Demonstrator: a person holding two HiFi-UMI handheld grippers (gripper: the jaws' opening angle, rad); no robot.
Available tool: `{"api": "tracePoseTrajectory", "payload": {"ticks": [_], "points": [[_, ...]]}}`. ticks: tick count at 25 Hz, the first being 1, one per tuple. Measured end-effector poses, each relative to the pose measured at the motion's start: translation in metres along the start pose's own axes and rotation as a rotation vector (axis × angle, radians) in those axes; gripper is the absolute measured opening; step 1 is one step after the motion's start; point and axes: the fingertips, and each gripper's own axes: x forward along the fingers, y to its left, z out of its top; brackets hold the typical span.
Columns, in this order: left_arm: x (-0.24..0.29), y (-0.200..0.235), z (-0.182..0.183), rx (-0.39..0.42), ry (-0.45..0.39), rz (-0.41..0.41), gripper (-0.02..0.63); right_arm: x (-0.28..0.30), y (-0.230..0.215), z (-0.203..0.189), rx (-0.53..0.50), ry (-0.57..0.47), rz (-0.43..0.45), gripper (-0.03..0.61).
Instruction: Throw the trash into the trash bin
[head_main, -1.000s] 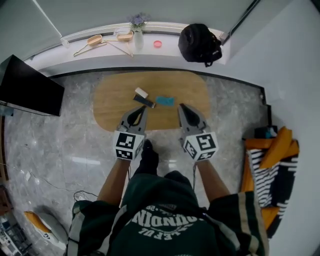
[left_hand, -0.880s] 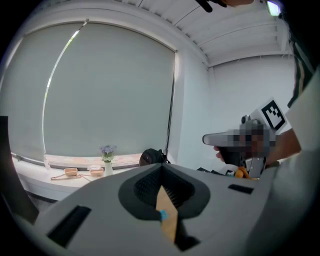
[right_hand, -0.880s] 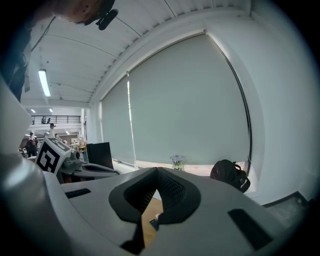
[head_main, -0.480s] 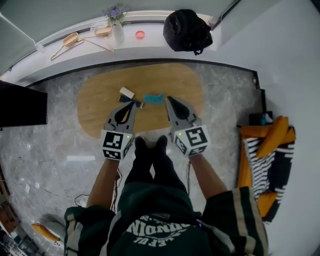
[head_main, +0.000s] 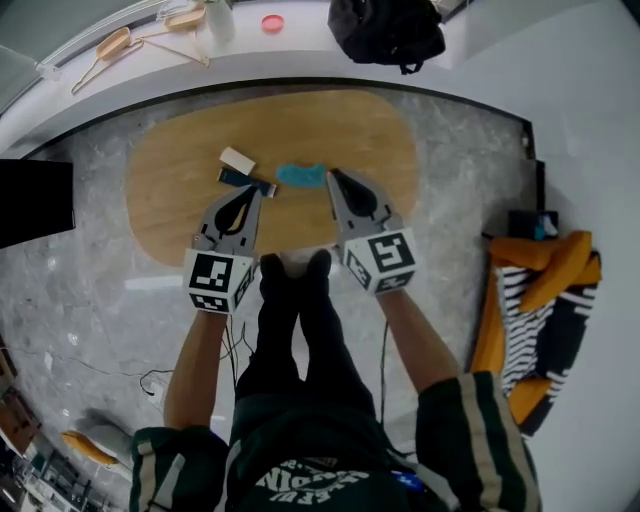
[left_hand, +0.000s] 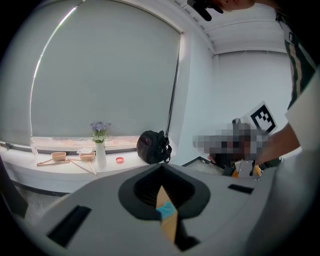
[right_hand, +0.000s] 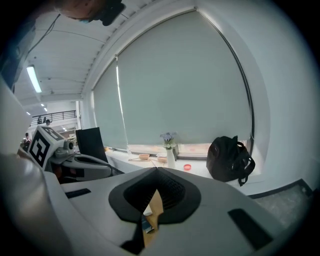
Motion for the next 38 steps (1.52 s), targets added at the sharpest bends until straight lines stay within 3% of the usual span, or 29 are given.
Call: {"api": "tracePoseTrajectory", "payload": {"ticks": [8, 14, 18, 24, 31, 33, 36, 38], "points": [[0.058, 0.004, -0.087, -0.004, 0.036, -0.031, -0.002, 0.065, -0.034, -0.123, 0.062, 0.088, -0.010, -0.001], [0.091, 0.001, -0.125, 0.000, 0.041, -0.045, -0.002, 0.094, -0.052, -0.188, 0.049, 0.145, -0.008, 0.001], [0.108, -0.002, -0.146, -0.009, 0.056, -0.052, -0.002, 0.108, -0.073, -0.232, 0.078, 0.182, -0.039, 0.111], [0.115, -0.001, -0.170, -0.033, 0.087, -0.053, -0.002, 0.127, -0.095, -0.294, 0.146, 0.272, -0.070, 0.161], [0.114, 0.003, -0.197, -0.040, 0.155, -0.050, -0.002, 0.135, -0.099, -0.352, 0.210, 0.412, -0.057, 0.160], [0.115, 0.005, -0.202, -0.030, 0.169, -0.053, -0.002, 0.136, -0.096, -0.360, 0.220, 0.433, -0.036, 0.125], [0.118, 0.004, -0.206, -0.038, 0.177, -0.055, -0.002, 0.134, -0.090, -0.363, 0.224, 0.441, -0.002, 0.016], [0.120, 0.001, -0.206, -0.039, 0.181, -0.061, -0.002, 0.130, -0.087, -0.357, 0.227, 0.425, 0.015, 0.002]]}}
